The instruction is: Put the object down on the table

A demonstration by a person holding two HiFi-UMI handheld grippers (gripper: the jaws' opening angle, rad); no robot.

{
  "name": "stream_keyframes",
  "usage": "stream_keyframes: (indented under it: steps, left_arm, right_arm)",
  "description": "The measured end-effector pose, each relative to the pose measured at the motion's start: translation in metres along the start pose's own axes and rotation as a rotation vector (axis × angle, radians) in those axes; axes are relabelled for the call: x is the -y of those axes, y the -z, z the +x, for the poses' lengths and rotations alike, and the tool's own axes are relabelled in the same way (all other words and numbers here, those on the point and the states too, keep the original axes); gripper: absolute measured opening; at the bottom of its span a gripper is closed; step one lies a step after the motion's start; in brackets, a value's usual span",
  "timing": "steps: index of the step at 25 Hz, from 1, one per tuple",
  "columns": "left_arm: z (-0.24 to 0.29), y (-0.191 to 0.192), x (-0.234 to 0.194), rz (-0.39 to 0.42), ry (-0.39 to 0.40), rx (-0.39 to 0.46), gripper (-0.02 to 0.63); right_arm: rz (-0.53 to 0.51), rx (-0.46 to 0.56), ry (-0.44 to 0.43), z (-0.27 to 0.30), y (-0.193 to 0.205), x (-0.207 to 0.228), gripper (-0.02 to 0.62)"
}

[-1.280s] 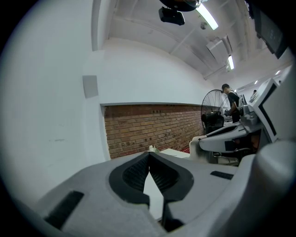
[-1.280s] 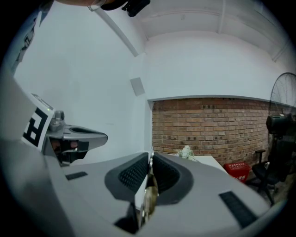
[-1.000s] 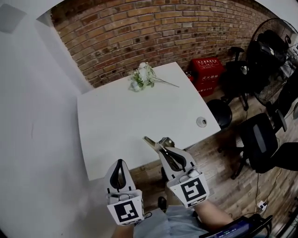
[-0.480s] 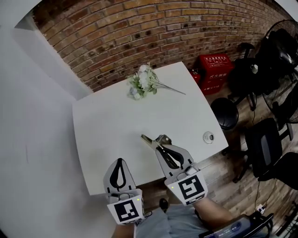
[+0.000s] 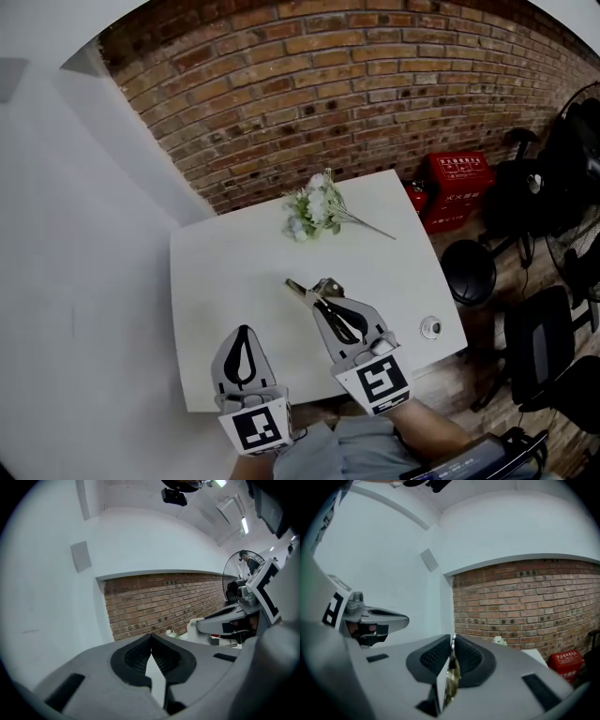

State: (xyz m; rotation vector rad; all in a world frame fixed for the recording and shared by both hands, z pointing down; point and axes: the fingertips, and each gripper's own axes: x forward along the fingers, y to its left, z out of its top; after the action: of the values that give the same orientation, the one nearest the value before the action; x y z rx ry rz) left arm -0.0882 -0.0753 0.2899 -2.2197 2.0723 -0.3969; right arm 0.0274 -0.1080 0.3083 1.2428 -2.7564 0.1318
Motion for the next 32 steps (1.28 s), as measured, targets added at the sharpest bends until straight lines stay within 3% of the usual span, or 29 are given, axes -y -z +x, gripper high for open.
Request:
stream_keyframes:
  steps: [5, 14, 21, 32]
  left_arm:
    - [0.001, -0.013, -0.017, 0.019, -0.072, 0.055, 0.009]
    - [-0.005, -0.015, -0.042, -0.019, -0.152, 0.016, 0.008]
    - [0.006, 0.000, -0.064, -0.020, -0.157, -0.014, 0.009]
    - [0.041, 0.036, -0.082, -0.081, -0.100, -0.087, 0.009]
  right_arm:
    - [-0.036, 0.040, -0.059, 0.018, -0.020, -0.003, 0.037]
    - [-0.054, 0.047, -0.134, 0.044, -0.028, -0.021, 0.037]
    - [-0.045, 0.006, -0.149, 0.067, -0.020, -0.030, 0.037]
    - [-0.021, -0.103, -0.102, 0.106, 0.020, -0.021, 0.038]
